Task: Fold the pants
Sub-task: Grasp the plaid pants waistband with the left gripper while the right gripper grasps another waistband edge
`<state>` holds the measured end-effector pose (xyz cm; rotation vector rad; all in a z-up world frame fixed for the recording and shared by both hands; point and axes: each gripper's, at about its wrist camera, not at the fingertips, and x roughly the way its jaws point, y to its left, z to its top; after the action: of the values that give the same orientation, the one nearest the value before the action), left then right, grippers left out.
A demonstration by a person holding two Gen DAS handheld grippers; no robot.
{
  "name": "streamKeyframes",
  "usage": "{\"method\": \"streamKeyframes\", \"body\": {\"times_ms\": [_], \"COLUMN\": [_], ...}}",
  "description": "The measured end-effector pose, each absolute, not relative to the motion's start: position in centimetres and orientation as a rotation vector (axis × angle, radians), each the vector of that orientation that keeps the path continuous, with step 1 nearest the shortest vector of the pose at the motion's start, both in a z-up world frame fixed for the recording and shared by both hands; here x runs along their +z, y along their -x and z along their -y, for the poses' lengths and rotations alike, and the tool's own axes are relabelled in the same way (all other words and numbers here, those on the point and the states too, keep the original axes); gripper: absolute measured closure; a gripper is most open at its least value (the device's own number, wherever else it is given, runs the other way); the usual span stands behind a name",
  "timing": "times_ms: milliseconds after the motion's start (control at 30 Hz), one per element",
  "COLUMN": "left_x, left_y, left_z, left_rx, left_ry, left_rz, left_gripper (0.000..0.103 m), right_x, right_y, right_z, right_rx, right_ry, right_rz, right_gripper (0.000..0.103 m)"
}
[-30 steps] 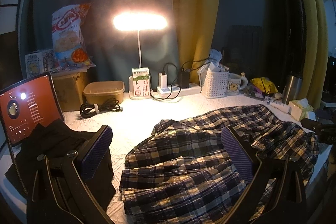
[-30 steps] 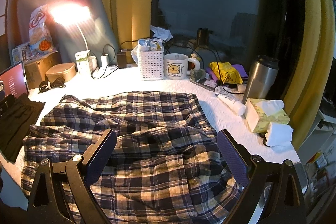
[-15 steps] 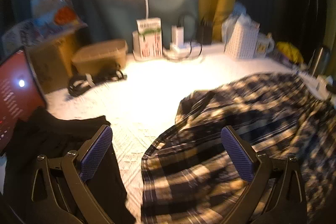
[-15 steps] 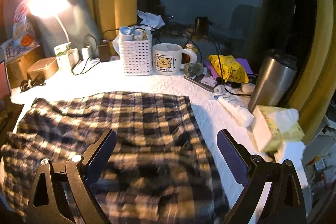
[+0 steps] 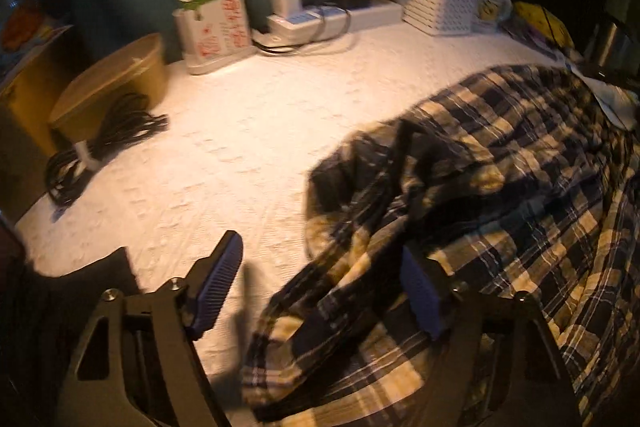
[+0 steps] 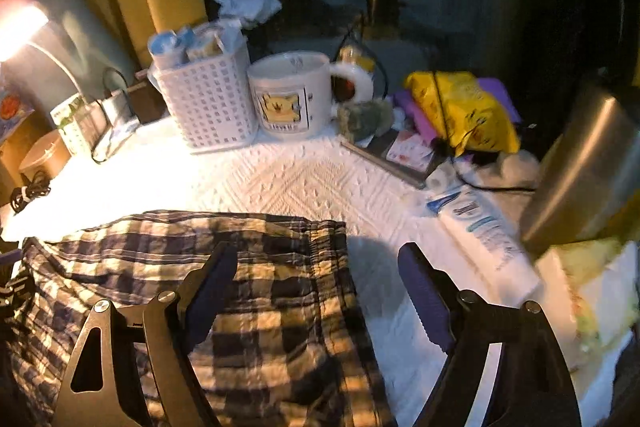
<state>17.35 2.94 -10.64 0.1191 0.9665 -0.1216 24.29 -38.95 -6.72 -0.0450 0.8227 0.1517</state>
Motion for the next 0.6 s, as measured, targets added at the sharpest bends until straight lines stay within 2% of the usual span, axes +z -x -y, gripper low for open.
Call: {"method": "streamKeyframes", "body": {"times_ms": [167,233,267,333,467,533,567,600], "left_x": [-10.6,-10.5,-10.4,-10.3,-10.0,-9.6,-9.4,-9.3], "left_y": [-17.5,-17.5,-17.3,-17.0,-16.1,-15.2,-14.7,-14.4], "left_z": [-2.1,-2.0,-1.8,-1.5,-1.5,-1.8,-2.1,-2.4], "left_rx": [-0.181,-0.186,-0.192,-0.199,-0.190,-0.183,-0.176,-0.170], "left_ry": [-0.091,-0.082,-0.079,-0.076,-0.049,-0.008,0.015,0.034], "left_rz": [-0.971,-0.969,-0.964,-0.959,-0.922,-0.899,-0.889,-0.880], "left_gripper": [0.057,0.063,0.072,0.084,0.089,0.089,0.089,0.089], "right_x": [-9.2,-10.0,-10.3,-10.7,-11.2,-11.2,-11.1,-11.1], "right_y": [-26.3,-26.8,-26.9,-26.9,-26.4,-25.9,-25.7,-25.5], "right_z": [38.4,38.3,38.2,37.6,35.8,35.2,35.0,34.9], "right_rx": [0.181,0.190,0.193,0.202,0.215,0.231,0.235,0.240], "right_ry": [0.039,0.021,0.022,0.048,0.155,0.180,0.185,0.187], "right_rz": [-0.902,-0.927,-0.934,-0.944,-0.940,-0.923,-0.914,-0.909], "right_gripper": [0.019,0.019,0.019,0.019,0.020,0.034,0.045,0.068]}}
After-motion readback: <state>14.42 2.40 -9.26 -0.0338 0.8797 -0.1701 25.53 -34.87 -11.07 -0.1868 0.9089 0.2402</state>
